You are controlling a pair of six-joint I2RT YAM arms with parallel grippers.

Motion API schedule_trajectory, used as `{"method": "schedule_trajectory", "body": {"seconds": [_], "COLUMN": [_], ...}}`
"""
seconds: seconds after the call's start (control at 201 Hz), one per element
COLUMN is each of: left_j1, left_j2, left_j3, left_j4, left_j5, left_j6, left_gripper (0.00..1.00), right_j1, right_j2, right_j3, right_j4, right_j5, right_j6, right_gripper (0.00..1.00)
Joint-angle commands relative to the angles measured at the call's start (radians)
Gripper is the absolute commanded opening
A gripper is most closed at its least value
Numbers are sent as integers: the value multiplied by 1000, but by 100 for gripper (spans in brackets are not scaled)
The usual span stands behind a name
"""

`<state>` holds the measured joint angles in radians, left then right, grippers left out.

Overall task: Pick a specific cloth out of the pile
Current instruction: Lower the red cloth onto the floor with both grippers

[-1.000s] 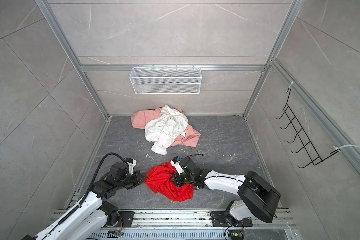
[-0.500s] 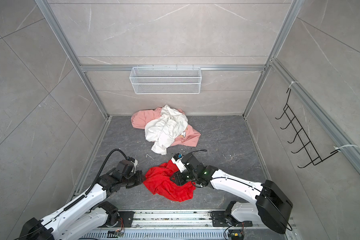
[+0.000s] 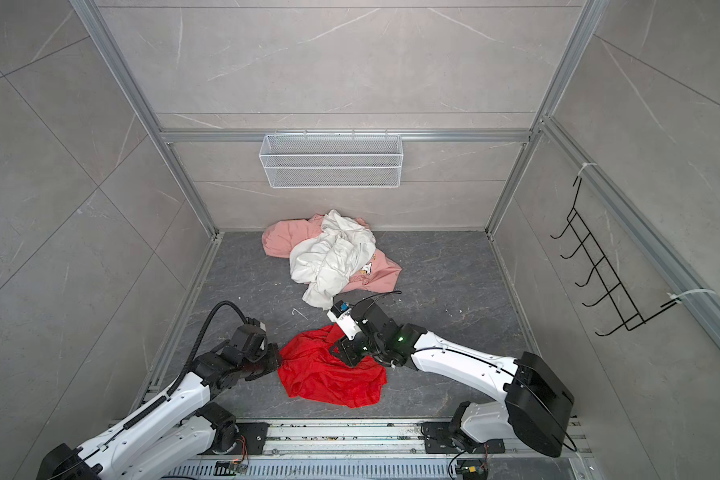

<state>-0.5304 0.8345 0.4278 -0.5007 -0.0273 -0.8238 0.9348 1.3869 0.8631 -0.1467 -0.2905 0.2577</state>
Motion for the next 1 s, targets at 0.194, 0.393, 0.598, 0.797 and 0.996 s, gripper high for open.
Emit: {"method": "schedule_trajectory", "body": {"seconds": [0.194, 0.393, 0.598, 0.797, 0.996], "left_j1": [0, 0, 0, -9, -33], "left_j2": [12, -50, -81, -62, -62], "left_j3": [26, 106, 161, 167, 161], "left_j4": [-23, -76, -36, 147, 209], "left_j5": [-30, -41, 36, 334, 481], "left_j6": [13, 80, 100, 146, 178], "left_gripper": [8, 36, 47, 43, 29], "right_j1": [37, 38, 43, 47, 43], "right_j2": [164, 197, 221, 134, -27], "right_j3": [-27, -105, -154, -161, -187], "right_j4": [125, 210, 282, 266, 288], "right_j5": [37, 22, 23, 33, 46], "right_j6": [-63, -14, 25, 79, 187], "right_gripper": [34, 34, 34, 34, 33]}}
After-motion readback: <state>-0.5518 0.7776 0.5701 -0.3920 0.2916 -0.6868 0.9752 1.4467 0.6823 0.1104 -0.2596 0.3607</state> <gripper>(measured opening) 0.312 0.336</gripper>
